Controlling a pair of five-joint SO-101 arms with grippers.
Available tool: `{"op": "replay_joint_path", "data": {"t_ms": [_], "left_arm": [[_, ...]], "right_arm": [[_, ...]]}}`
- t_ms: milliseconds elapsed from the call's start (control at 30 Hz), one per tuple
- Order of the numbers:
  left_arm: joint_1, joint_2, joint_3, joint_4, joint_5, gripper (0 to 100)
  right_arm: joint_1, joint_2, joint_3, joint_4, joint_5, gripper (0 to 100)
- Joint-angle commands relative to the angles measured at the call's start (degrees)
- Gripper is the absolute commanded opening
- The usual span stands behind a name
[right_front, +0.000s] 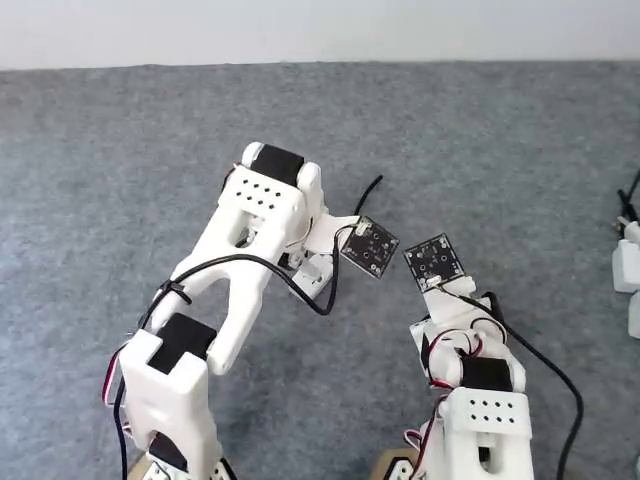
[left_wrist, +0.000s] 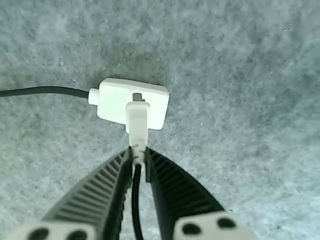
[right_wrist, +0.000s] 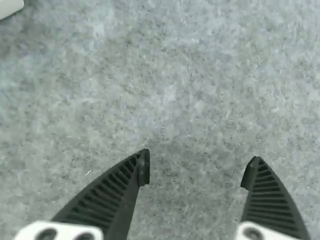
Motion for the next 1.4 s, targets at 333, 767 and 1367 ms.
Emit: {"op": "replay_joint_path", "data": {"t_ms": [333, 767, 1367], "left_arm": [[-1.4, -1.0, -0.3, 2.2, 0.4, 1], [-1.4, -0.5, -0.3, 2.2, 0.4, 1], [-3.3, -0.4, 2.0, 2.0, 0.3, 1]], "right_arm": [[0.7, -0.3, -0.4, -1.4, 0.1, 31.4], [0.7, -0.8, 0.4, -1.4, 0.2, 31.4], [0.7, -0.8, 0.5, -1.4, 0.2, 31.4]]}}
